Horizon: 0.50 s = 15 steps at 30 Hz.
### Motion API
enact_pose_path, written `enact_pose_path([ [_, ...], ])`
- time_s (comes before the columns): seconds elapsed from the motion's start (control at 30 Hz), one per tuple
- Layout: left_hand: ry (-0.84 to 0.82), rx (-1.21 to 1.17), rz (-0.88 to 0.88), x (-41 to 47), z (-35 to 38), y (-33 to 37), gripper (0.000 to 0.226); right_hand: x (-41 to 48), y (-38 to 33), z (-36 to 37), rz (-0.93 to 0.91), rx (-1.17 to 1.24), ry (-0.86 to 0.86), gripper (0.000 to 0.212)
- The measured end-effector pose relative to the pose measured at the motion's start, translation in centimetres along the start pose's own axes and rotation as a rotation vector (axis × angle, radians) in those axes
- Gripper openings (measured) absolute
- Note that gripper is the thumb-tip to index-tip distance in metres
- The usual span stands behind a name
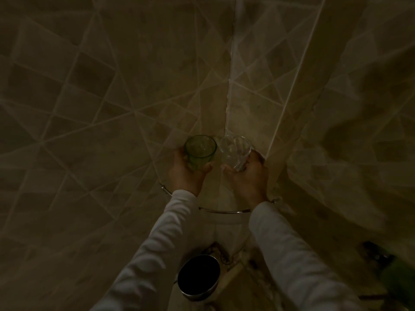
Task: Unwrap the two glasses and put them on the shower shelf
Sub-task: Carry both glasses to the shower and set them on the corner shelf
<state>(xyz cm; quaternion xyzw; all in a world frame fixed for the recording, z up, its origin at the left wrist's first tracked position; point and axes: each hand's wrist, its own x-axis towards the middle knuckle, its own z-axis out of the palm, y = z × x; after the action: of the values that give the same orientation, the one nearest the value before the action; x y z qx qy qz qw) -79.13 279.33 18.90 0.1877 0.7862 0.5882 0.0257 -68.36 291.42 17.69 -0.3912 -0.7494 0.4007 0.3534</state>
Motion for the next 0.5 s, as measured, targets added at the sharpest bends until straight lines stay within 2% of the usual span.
enact_pose_path([
  [0.23, -0.046, -0.012, -0.002, 0.1, 0.5, 1.0, 0.099, -0.4, -0.9, -0.1, 0.03, -0.023, 0.018, 0.071],
  [0.4, -0.02, 0.041, 0.022, -0.1, 0.5, 1.2, 0.1, -0.7, -1.5, -0.4, 0.062, -0.034, 0.015, 0.077],
  [0.5, -0.017, 0.071, 0.03, -0.2, 0.5, 1.2, 0.1, -0.9, -1.6, -0.4, 0.076, -0.05, 0.026, 0.074],
])
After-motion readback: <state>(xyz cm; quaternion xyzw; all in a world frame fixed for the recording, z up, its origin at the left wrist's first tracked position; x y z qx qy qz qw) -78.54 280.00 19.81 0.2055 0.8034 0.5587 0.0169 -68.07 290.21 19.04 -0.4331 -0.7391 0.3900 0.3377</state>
